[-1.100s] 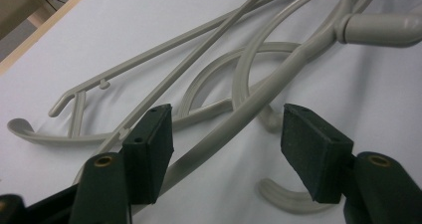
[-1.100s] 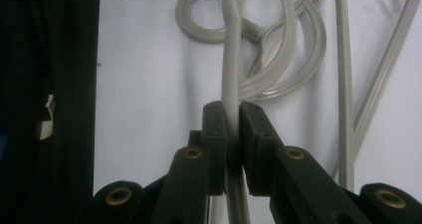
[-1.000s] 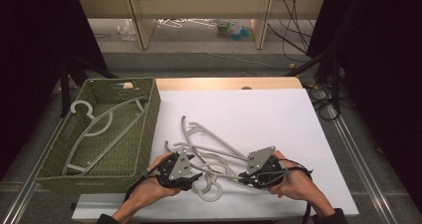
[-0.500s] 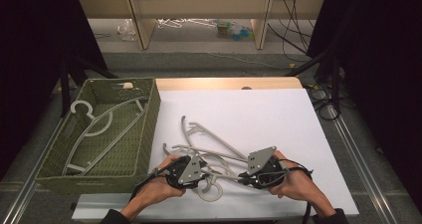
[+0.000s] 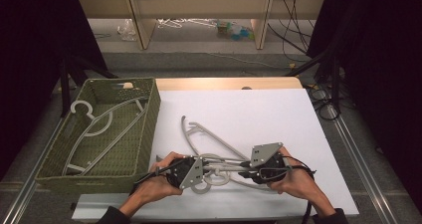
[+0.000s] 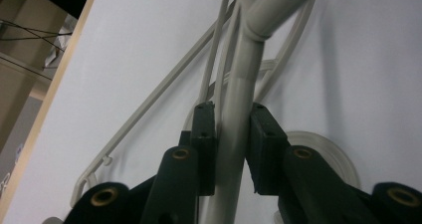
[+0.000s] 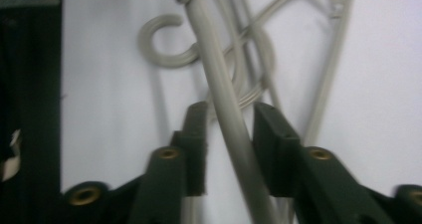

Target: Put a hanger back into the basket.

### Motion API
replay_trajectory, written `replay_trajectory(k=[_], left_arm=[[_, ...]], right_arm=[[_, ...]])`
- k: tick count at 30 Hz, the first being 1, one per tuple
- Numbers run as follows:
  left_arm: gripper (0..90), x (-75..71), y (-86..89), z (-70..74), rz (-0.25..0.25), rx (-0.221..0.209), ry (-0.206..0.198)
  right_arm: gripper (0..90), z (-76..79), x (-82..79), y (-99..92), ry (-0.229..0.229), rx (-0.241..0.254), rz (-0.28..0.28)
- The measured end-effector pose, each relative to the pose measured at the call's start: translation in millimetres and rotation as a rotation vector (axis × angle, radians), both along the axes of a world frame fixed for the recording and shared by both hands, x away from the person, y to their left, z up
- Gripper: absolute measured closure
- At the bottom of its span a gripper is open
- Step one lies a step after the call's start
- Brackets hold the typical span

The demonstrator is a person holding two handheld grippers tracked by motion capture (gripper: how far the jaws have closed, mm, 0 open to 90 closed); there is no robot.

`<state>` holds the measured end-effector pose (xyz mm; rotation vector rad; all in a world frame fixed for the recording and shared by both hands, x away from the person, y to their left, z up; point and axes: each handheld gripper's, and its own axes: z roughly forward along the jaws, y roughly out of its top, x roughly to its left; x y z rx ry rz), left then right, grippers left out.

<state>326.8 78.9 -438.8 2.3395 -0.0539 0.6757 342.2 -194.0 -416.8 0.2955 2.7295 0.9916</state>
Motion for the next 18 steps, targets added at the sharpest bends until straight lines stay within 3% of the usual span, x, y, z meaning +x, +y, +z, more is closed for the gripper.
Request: replay_trajectory(k=[4,6,9,13,18], left_arm=[[78.9,4.8,1.5,7.5,0.021,-0.034,0.011],[78.8,8.1,4.5,9.6,0.033,-0.026,0.009],[78.8,12.5,9.9,13.3,0.074,-0.055,0.036],[78.9,17.5,16.1,21.8,0.141,-0.108,0.104],[78.9,25.9,27.5,36.6,0.271,-0.217,0.218]], right_arm=[[47.3,5.3,4.0,-2.4,-0.044,0.09,-0.116],[42.8,9.7,4.5,-4.1,-0.067,0.132,-0.156],[37.2,16.1,3.8,-5.4,-0.109,0.189,-0.213],[33.5,21.4,2.9,-7.2,-0.12,0.244,-0.264],[32.4,26.1,-4.4,-4.8,-0.113,0.268,-0.252]])
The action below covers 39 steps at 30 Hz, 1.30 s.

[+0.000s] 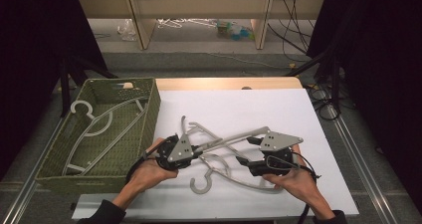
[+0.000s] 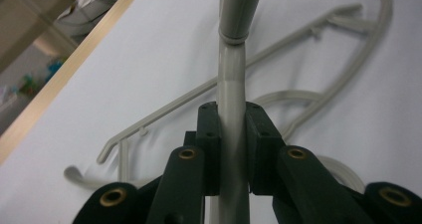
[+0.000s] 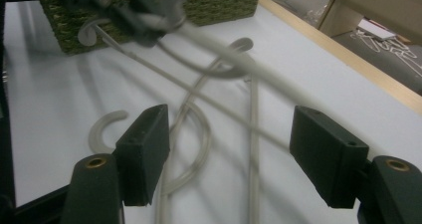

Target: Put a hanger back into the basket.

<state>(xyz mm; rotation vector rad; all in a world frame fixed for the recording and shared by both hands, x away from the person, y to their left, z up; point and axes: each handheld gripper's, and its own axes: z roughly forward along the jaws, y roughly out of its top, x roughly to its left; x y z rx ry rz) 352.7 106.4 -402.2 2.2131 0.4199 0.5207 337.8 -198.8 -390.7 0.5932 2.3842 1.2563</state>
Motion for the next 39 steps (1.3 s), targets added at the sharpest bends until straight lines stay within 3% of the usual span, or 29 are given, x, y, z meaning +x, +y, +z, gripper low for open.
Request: replay_trajectory(k=[3,7,11,16,23,30,36,39], left_arm=[[78.9,4.5,9.0,7.6,0.068,-0.057,0.068],[78.9,6.8,19.4,13.4,0.121,-0.127,0.118],[78.9,7.3,25.8,16.4,0.162,-0.238,0.186],[79.0,8.6,35.6,21.8,0.186,-0.335,0.257],[79.0,3.3,47.3,38.2,0.208,-0.444,0.304],[79.0,-7.9,54.4,61.8,0.208,-0.498,0.322],[79.0,-10.2,63.2,78.5,0.214,-0.511,0.33],[79.0,-9.4,72.2,89.1,0.233,-0.509,0.315]], right_arm=[[31.1,-3.3,-3.4,4.3,0.019,0.0,0.011],[30.0,-11.7,-5.1,8.5,0.056,-0.013,0.029],[29.7,-18.5,-5.4,9.8,0.085,-0.023,0.037],[29.7,-22.7,-6.6,10.5,0.097,-0.029,0.042],[29.7,-23.2,-8.6,8.4,0.101,-0.024,0.047],[29.6,-24.0,-10.3,8.2,0.102,-0.023,0.046],[29.6,-26.1,-10.4,6.4,0.105,-0.023,0.047],[29.6,-26.4,-10.5,5.3,0.109,-0.023,0.045]])
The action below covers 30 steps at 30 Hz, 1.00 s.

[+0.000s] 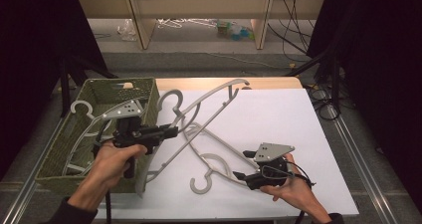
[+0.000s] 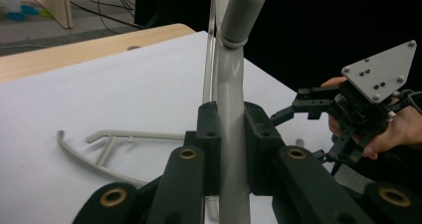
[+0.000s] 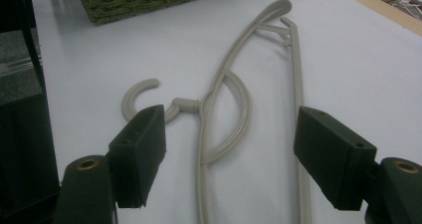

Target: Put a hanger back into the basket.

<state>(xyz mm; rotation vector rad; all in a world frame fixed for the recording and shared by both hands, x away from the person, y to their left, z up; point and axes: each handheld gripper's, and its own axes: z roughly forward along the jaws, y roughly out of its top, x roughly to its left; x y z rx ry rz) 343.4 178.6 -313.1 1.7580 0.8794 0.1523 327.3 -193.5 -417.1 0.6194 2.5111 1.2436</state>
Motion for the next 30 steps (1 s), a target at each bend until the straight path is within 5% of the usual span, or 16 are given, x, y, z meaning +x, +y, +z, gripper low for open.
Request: replay_trajectory(k=[11,18,30], left_arm=[[79.0,1.5,63.2,33.8,0.14,0.03,-0.062],[79.0,15.0,104.9,30.8,0.242,0.024,-0.063],[79.0,33.6,145.3,17.8,0.291,0.002,-0.028]], right_arm=[[29.6,-0.5,0.1,0.1,0.008,-0.005,0.01],[29.6,-2.1,0.0,2.0,0.007,-0.001,0.008],[29.6,-2.6,0.5,1.6,0.01,-0.004,0.007]])
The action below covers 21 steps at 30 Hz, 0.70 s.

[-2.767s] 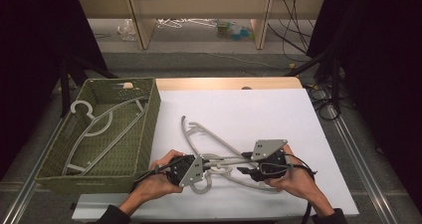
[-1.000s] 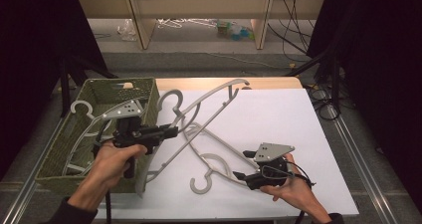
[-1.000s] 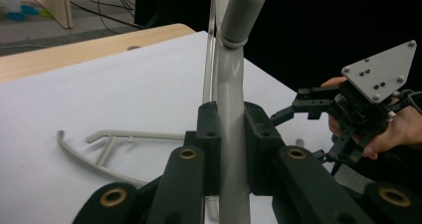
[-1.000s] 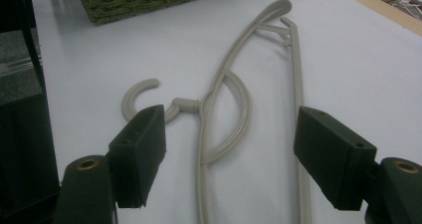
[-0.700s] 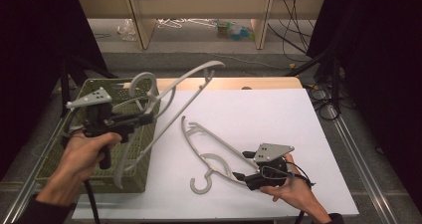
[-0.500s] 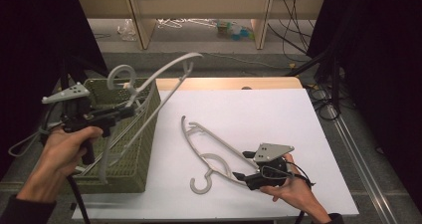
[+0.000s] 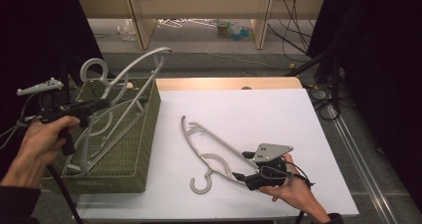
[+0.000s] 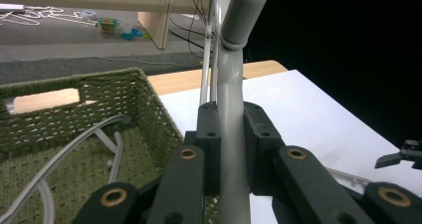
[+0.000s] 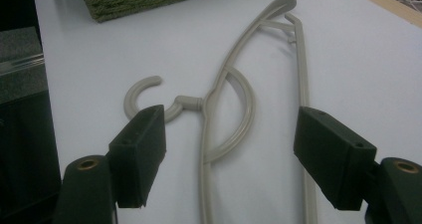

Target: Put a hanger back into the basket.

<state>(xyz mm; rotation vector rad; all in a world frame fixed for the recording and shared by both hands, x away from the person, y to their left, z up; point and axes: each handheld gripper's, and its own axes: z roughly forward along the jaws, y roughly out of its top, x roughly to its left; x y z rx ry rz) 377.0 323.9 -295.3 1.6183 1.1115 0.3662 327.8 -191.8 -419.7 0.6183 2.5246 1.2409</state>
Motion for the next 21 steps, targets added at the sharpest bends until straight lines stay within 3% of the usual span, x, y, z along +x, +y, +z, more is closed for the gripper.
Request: replay_trajectory(k=[11,17,21], left_arm=[[79.0,14.1,26.2,-13.0,0.025,0.035,0.024],[79.1,22.3,37.6,-18.6,0.032,0.109,0.021],[79.0,23.2,44.1,-23.3,0.025,0.135,0.025]], right_arm=[[29.7,-1.0,0.7,0.2,0.006,-0.005,0.002],[29.6,-0.9,1.0,-0.2,0.004,-0.003,0.001],[29.7,0.1,0.9,-1.0,0.009,-0.009,0.005]])
